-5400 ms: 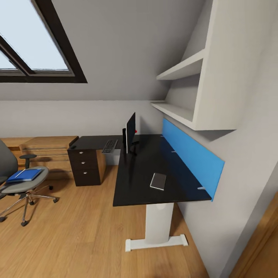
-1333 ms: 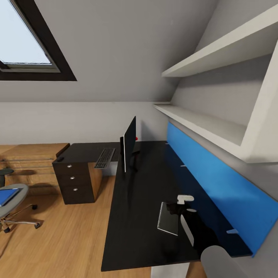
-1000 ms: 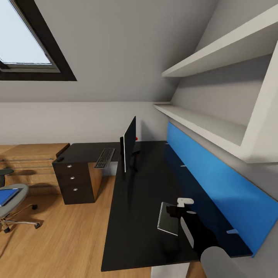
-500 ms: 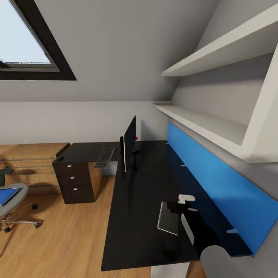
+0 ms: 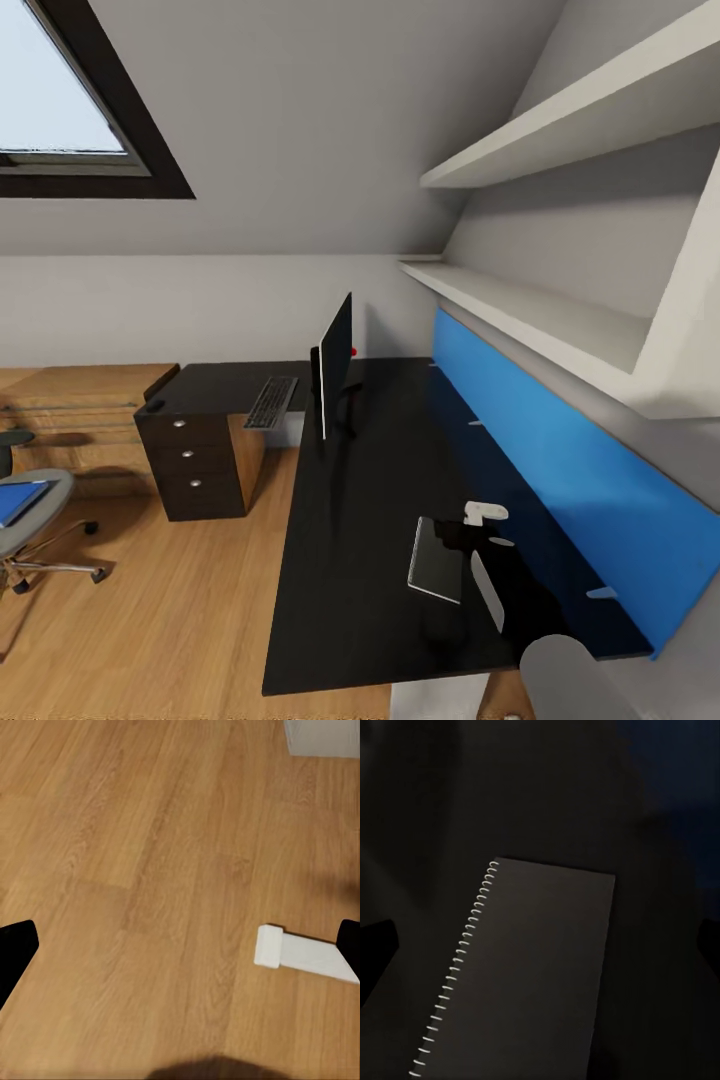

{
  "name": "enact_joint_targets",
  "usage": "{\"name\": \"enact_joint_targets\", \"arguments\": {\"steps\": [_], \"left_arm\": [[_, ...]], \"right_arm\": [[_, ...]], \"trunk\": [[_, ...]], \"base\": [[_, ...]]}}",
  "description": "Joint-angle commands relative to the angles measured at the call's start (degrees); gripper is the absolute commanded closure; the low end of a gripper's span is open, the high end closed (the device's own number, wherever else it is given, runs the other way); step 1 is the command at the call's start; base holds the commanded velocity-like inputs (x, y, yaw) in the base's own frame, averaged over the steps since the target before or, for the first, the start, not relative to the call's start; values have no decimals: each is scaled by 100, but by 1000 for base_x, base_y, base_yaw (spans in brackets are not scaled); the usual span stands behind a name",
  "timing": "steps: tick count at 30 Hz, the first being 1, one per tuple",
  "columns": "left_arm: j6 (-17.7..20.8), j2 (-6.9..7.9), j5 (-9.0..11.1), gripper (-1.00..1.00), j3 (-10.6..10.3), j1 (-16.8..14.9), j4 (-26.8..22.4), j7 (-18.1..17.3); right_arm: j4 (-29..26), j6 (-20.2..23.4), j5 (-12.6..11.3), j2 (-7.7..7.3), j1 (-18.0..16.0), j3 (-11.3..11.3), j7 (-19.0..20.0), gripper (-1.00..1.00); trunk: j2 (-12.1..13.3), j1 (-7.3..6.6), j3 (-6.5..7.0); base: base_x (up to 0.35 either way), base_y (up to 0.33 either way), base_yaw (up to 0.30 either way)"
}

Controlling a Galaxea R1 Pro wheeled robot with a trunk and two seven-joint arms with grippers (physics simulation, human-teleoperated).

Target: In the bedroom, organize the workspace by keeping the computer under the desk, ensuring the monitor is on the desk, placing the keyboard on the desk next to the monitor, placing the mouse on the desk next to the keyboard, moving the folder from the swivel chair onto the desk next to the mouse, stacking the notebook on top of the folder with the pen on top of the notebook, and positioning the swivel chair next to the desk.

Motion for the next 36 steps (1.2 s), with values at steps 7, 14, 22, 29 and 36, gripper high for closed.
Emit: {"name": "enact_joint_targets", "arguments": {"steps": [7,14,22,29,36], "left_arm": [[-18,-1,-14,-100,42,-5,2,0],[-23,0,-16,-100,44,-4,2,0],[-28,5,-13,-100,63,-5,2,7],[-32,9,-13,-100,69,-4,2,8],[-33,11,-13,-100,71,-3,-4,9]], "right_arm": [[-12,32,26,-1,-4,-57,0,-100],[-13,32,26,-2,-4,-68,0,-100],[-13,28,26,-3,-4,-73,2,-100],[-13,24,26,-3,-4,-70,3,-100],[-12,18,26,-3,-4,-69,8,-100]], "trunk": [[-7,1,-73],[-7,1,-138],[-7,1,-212],[-7,1,-277],[-7,1,-341]], "base": [[0,0,0],[0,0,0],[0,0,0],[0,0,0],[0,0,0]]}}
